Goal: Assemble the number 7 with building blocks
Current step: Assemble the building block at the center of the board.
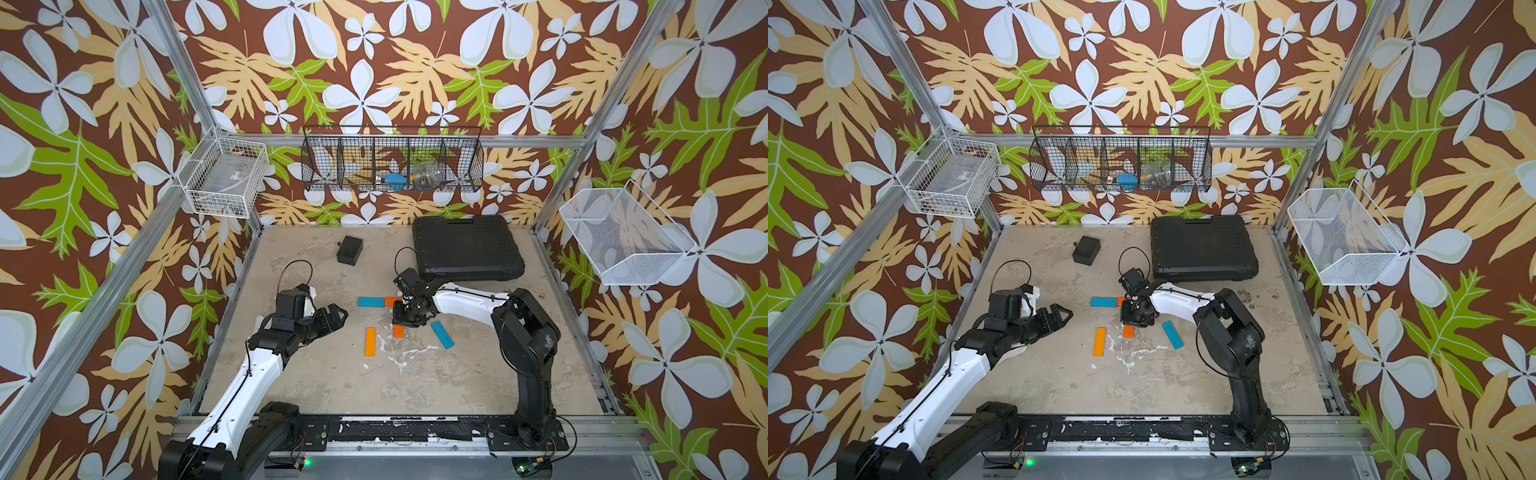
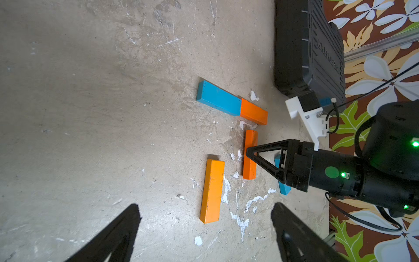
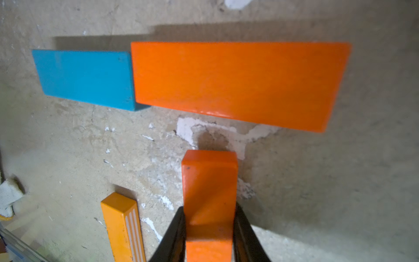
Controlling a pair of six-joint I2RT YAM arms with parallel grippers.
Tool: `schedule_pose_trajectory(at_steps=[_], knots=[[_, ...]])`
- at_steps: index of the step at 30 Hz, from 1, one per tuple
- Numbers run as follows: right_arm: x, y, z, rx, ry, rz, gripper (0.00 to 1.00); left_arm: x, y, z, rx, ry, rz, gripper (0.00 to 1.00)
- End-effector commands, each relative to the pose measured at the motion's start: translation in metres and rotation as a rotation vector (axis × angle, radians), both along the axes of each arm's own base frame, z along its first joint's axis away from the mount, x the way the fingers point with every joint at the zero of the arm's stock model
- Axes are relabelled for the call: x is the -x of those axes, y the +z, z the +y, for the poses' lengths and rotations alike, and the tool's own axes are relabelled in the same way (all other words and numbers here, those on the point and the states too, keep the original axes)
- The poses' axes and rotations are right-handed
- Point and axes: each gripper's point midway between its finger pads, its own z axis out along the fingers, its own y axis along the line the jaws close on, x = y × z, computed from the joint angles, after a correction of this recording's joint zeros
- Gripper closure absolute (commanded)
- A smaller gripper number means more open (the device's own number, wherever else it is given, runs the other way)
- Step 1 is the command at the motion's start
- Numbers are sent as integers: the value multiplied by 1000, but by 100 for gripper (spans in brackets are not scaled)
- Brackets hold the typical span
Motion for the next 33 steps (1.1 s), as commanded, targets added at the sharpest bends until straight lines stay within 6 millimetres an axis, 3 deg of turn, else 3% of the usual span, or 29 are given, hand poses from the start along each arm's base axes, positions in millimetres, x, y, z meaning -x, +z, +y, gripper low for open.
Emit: schedule_pose_trajectory(at_steps=[1, 10, 14, 18, 26, 33], knots=[[35, -29, -58, 253, -54, 133, 73, -1, 0, 1, 3, 9, -6, 7], [43, -35, -60, 224, -79, 176, 72, -2, 0, 0, 5, 5, -7, 7], [45, -33, -57, 193, -84, 179, 46, -2, 1, 0, 1, 2, -10, 7], [47, -29, -61, 182, -99, 172, 35, -2, 1, 1, -2, 4, -9, 7], [49, -35, -65, 198, -90, 180, 38, -2, -2, 0, 6, 11, -3, 7], [37, -35, -66, 241, -77, 148, 39, -2, -3, 0, 16, 15, 0, 7]])
